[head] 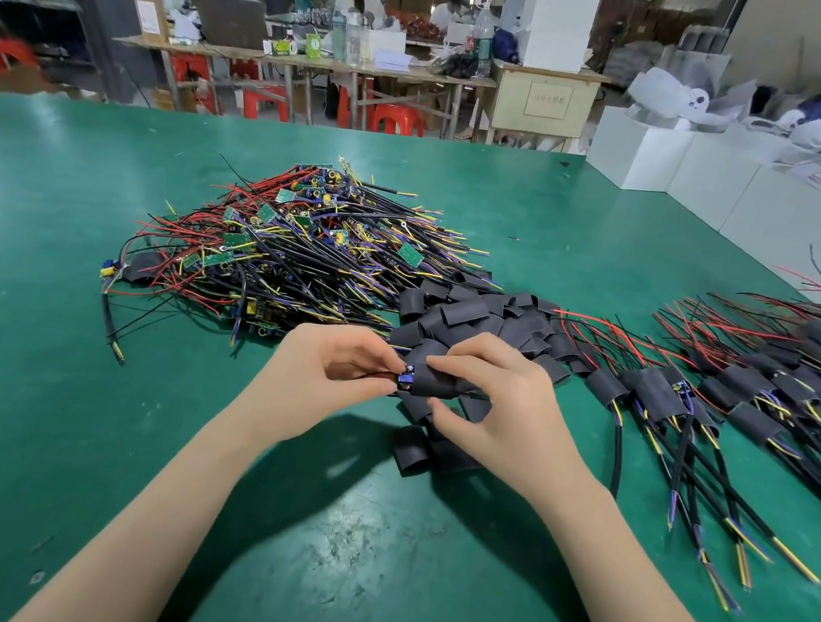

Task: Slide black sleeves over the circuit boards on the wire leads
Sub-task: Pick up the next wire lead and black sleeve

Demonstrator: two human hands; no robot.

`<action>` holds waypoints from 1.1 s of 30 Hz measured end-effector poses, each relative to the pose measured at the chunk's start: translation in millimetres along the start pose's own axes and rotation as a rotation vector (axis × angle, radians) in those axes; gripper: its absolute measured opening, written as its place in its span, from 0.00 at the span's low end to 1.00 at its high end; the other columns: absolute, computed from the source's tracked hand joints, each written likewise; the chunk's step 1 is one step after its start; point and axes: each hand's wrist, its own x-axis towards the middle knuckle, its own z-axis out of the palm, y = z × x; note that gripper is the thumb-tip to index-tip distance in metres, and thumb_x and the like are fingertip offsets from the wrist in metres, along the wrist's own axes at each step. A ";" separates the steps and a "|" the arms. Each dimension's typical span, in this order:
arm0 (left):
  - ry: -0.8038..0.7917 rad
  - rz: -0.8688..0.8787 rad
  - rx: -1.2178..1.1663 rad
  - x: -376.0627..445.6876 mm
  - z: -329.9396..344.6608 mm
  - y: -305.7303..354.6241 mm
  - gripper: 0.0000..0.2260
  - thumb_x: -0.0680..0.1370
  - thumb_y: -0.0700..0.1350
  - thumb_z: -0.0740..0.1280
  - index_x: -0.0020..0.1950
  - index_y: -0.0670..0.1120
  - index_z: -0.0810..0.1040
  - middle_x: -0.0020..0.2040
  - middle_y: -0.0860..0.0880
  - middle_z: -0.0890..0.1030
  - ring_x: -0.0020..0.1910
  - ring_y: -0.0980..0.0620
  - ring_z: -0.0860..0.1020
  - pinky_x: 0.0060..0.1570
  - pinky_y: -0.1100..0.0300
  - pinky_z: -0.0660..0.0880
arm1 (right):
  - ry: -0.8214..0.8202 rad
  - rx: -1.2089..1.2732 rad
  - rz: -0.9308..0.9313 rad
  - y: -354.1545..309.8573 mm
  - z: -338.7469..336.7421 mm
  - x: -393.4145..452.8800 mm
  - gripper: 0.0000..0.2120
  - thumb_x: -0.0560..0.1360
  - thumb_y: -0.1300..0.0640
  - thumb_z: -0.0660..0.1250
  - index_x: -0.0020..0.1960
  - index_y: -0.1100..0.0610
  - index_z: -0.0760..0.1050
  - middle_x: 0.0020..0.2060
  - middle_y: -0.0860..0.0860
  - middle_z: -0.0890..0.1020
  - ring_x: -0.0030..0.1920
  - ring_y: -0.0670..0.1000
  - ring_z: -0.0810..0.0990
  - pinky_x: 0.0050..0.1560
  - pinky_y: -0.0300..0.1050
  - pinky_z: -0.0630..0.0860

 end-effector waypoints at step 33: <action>0.065 -0.455 -0.517 0.1 13.6 -7.8 0.07 0.71 0.27 0.70 0.43 0.38 0.81 0.38 0.40 0.83 0.36 0.48 0.83 0.39 0.63 0.80 | 0.046 -0.099 -0.144 2.7 6.9 0.7 0.12 0.65 0.64 0.75 0.49 0.62 0.82 0.43 0.54 0.81 0.42 0.56 0.80 0.45 0.49 0.77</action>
